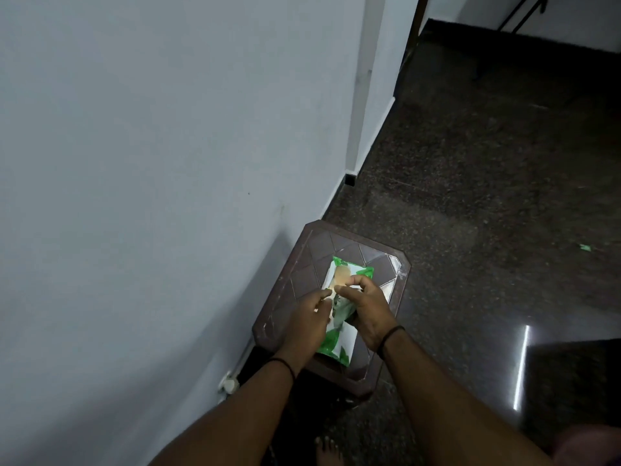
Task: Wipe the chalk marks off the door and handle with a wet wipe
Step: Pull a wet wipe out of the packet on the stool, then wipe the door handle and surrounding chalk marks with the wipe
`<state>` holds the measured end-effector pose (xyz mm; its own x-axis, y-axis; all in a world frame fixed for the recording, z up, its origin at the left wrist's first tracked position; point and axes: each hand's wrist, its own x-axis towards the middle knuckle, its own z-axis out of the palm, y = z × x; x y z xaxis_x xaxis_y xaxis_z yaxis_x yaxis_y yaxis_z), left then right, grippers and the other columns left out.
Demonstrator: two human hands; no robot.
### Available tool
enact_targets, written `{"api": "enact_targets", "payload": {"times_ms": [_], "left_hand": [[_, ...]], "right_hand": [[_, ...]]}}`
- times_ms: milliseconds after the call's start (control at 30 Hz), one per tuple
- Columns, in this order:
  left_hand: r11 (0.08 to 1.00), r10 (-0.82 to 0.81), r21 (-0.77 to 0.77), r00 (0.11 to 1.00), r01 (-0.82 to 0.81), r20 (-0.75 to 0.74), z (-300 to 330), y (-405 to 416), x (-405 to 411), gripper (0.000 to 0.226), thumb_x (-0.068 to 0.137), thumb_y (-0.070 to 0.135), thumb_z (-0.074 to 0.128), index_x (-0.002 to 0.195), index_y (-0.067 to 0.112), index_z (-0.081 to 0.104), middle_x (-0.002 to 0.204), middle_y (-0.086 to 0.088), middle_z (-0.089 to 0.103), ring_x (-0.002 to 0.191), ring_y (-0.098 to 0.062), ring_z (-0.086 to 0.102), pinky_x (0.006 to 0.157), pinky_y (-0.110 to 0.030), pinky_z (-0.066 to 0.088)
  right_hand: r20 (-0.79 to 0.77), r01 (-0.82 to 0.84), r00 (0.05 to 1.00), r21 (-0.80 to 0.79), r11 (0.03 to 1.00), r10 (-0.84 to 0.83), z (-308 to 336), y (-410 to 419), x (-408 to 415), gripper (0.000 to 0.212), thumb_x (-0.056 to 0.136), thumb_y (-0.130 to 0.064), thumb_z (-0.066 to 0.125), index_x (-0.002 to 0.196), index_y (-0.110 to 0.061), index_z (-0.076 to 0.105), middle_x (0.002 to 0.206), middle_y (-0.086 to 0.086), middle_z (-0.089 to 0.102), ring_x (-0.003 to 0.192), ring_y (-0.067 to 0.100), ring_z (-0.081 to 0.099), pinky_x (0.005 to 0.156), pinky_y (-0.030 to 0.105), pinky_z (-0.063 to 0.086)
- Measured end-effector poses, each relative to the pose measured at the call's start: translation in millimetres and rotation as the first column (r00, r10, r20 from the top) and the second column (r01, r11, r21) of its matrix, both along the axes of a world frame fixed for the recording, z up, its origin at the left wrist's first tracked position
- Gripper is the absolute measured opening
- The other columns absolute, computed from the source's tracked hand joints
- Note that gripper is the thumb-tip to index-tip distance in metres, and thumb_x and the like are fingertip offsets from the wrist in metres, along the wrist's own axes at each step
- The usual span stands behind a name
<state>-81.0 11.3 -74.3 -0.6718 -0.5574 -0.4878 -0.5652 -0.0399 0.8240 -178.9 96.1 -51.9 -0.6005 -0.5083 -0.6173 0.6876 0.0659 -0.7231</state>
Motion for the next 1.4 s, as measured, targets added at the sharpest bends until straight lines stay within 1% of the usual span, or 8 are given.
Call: {"api": "enact_targets", "payload": {"times_ms": [100, 200, 433, 567, 933, 1200, 1300, 1400], "left_hand": [[0.943, 0.062, 0.329, 0.998, -0.048, -0.031, 35.3, -1.8, 4.3, 0.031, 0.099, 0.052, 0.047, 0.097, 0.034, 0.072, 0.089, 0.000, 0.076, 0.078, -0.018, 0.071, 0.066, -0.029, 0.054], [0.921, 0.050, 0.389, 0.995, -0.012, -0.087, 67.0, -10.1, 14.4, 0.037, 0.098, 0.049, 0.053, 0.100, 0.017, 0.070, 0.081, -0.006, 0.073, 0.070, -0.024, 0.070, 0.058, -0.028, 0.054], [0.921, 0.365, 0.222, 0.908, -0.319, -0.207, 168.3, -61.5, 66.3, 0.011, 0.094, 0.014, 0.066, 0.095, 0.003, 0.069, 0.074, -0.010, 0.067, 0.055, -0.016, 0.059, 0.050, -0.027, 0.050], [0.867, 0.493, 0.084, 0.824, -0.491, -0.280, 222.0, -87.1, 132.3, 0.014, 0.094, 0.007, 0.064, 0.107, 0.009, 0.069, 0.092, -0.009, 0.075, 0.071, -0.018, 0.070, 0.063, -0.029, 0.058], [0.498, 0.705, -0.046, 0.435, -0.866, -0.560, 361.0, -41.5, 375.6, 0.017, 0.091, 0.015, 0.070, 0.093, -0.002, 0.067, 0.071, -0.013, 0.070, 0.051, -0.021, 0.063, 0.049, -0.031, 0.054], [0.190, 0.608, -0.063, 0.168, -0.980, -0.776, 455.8, 59.6, 552.0, 0.015, 0.096, 0.014, 0.062, 0.085, 0.017, 0.071, 0.076, 0.001, 0.075, 0.063, -0.017, 0.068, 0.052, -0.029, 0.056], [0.087, 0.552, -0.004, 0.051, -0.996, -0.832, 480.4, 101.9, 602.2, 0.014, 0.097, 0.012, 0.058, 0.092, 0.015, 0.070, 0.089, -0.004, 0.076, 0.077, -0.017, 0.071, 0.060, -0.029, 0.057], [-0.046, 0.491, -0.024, -0.002, -0.999, -0.871, 499.1, 144.8, 646.9, 0.013, 0.098, 0.011, 0.055, 0.097, 0.015, 0.067, 0.094, -0.008, 0.074, 0.078, -0.016, 0.069, 0.061, -0.027, 0.055]], "right_hand": [[0.007, 0.015, 1.000, -0.052, 0.999, -0.015, 23.2, -6.3, 6.2, 0.019, 0.091, -0.001, 0.062, 0.082, -0.016, 0.054, 0.070, 0.013, 0.054, 0.052, 0.021, 0.053, 0.049, 0.028, 0.047], [-0.033, 0.005, 0.999, -0.096, 0.995, -0.008, 54.7, -20.2, 10.1, 0.015, 0.094, -0.009, 0.061, 0.084, -0.018, 0.055, 0.064, 0.008, 0.048, 0.046, 0.017, 0.045, 0.040, 0.022, 0.038], [-0.240, -0.288, 0.941, -0.202, 0.936, 0.237, 134.2, -65.0, 45.3, 0.009, 0.091, -0.012, 0.066, 0.097, -0.005, 0.068, 0.087, 0.010, 0.068, 0.080, 0.023, 0.063, 0.073, 0.033, 0.054], [-0.322, -0.536, 0.821, -0.149, 0.831, 0.471, 179.2, -91.3, 92.3, 0.018, 0.084, -0.013, 0.075, 0.098, -0.003, 0.071, 0.087, 0.014, 0.072, 0.077, 0.023, 0.069, 0.066, 0.031, 0.057], [-0.614, -0.790, 0.571, -0.227, 0.570, 0.546, 335.9, -107.8, 312.8, 0.018, 0.095, 0.001, 0.055, 0.106, 0.000, 0.069, 0.093, 0.015, 0.073, 0.077, 0.025, 0.067, 0.068, 0.034, 0.058], [-0.652, -0.837, 0.547, -0.409, 0.363, 0.525, 430.9, -34.9, 515.4, 0.025, 0.087, -0.001, 0.069, 0.110, -0.008, 0.068, 0.093, 0.010, 0.072, 0.079, 0.019, 0.066, 0.071, 0.031, 0.056], [-0.744, -0.910, 0.415, -0.344, 0.233, 0.524, 455.4, -7.7, 567.3, 0.035, 0.082, 0.005, 0.063, 0.109, -0.016, 0.071, 0.094, -0.001, 0.073, 0.083, 0.011, 0.063, 0.070, 0.022, 0.050], [-0.817, -0.978, 0.172, -0.209, -0.006, 0.550, 477.1, 21.5, 620.3, 0.028, 0.079, -0.022, 0.065, 0.106, -0.024, 0.072, 0.103, -0.001, 0.073, 0.089, 0.006, 0.063, 0.079, 0.027, 0.048]]}}
